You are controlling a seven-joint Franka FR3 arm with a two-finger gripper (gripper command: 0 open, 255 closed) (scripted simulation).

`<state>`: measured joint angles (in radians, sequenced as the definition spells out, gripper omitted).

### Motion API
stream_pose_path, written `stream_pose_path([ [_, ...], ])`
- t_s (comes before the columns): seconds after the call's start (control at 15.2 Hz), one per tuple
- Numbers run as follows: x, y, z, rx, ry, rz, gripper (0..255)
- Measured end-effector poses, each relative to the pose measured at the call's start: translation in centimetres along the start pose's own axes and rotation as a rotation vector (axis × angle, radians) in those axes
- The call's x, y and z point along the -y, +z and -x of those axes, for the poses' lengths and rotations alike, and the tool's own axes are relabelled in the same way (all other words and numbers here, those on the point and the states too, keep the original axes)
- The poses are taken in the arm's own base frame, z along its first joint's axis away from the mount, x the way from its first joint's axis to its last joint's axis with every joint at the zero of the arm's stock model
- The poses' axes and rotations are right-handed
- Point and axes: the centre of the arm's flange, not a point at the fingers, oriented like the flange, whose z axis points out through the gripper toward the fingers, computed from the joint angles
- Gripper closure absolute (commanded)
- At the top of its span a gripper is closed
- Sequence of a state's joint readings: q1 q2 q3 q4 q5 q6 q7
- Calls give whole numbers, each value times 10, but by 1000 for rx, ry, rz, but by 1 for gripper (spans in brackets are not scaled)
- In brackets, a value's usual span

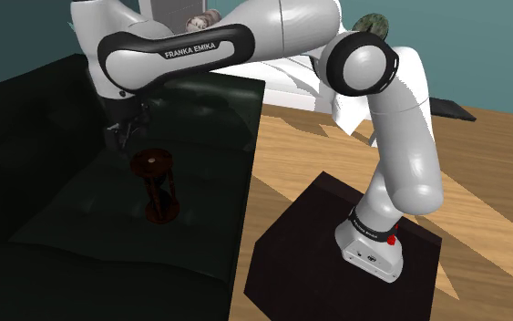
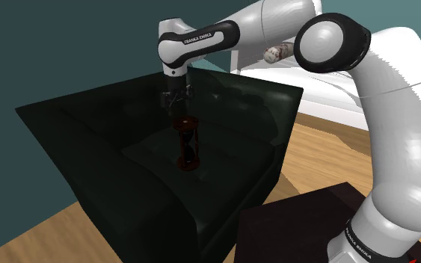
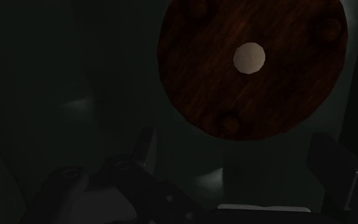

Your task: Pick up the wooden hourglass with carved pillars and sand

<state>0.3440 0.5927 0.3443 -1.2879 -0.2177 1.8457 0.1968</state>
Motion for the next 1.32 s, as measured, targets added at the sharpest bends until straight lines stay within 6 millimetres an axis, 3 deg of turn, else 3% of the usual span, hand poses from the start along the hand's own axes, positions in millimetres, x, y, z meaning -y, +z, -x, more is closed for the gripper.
stream_pose_path([
  [0.07, 0, 2, 0, 0, 0, 0, 255],
  [0.79, 0, 1, 0, 0, 0, 0, 255],
  [1.32, 0, -37, -1, 1, 0, 0, 255],
])
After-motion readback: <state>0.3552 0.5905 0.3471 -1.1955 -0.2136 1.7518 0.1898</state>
